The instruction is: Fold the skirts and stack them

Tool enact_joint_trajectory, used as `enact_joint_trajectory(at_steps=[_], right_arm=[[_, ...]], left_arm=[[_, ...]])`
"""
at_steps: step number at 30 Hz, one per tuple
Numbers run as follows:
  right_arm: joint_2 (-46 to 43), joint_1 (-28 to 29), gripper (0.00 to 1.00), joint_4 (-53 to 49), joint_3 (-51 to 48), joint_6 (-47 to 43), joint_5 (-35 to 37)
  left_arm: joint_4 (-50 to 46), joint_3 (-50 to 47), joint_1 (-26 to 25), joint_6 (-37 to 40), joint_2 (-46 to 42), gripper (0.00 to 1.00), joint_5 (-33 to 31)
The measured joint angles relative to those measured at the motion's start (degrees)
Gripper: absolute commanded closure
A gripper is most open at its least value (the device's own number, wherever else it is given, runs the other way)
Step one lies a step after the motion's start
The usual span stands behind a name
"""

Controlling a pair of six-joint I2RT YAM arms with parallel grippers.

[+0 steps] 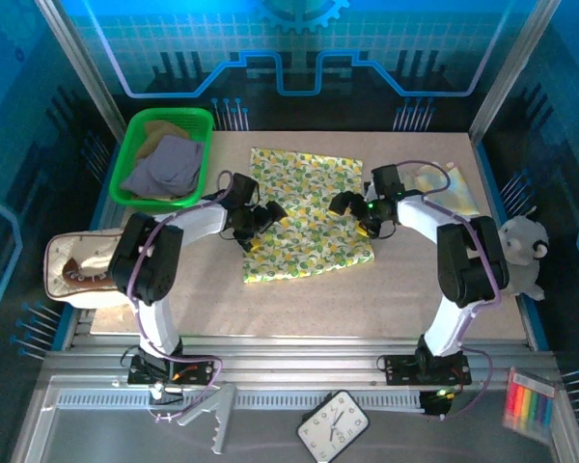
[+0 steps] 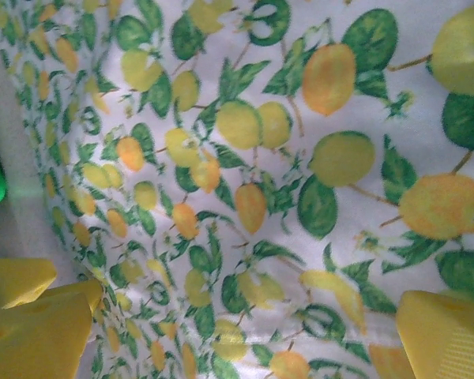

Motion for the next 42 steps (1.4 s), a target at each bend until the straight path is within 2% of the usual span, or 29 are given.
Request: enact_joint_trajectory(at_steps=[6,14,20,24,31,35,42], right_arm=[[4.15,-0.09,0.0,3.89,0.76,1.18,0.55],[1.27,-0.04,0.0,6.29,-2.14,1.29,3.48],[-9.97,-0.22,0.02,1.77,-7.61,1.49,9.31],[-16.24,-1.11,0.09,-0.48,-11.21,2.29,11.19],[-18.82,-2.19,0.16,-1.99,-18.53,4.55,9.94],[-18.82,-2.19,0.19,-0.31,-20.65,7.08,8.76],[-18.38,-2.19,0.23,5.46,-24.9,11.54,8.11]], left_arm=[[-1.75,11.04,1.18,4.72,7.63,0.01,-4.81],[-3.43,12.68,2.45,8.7,7.26,0.01,-6.14],[-4.81,4.55,2.47,8.17,-7.15,0.01,-9.31],[-4.31,-1.95,2.69,5.84,-16.44,0.01,-10.82],[-4.72,-15.65,4.79,0.9,-23.08,0.02,-10.54],[-5.07,-19.26,5.18,-0.94,-23.76,0.15,-8.76],[-1.7,-25.57,5.18,-5.03,-24.22,0.31,-4.68]])
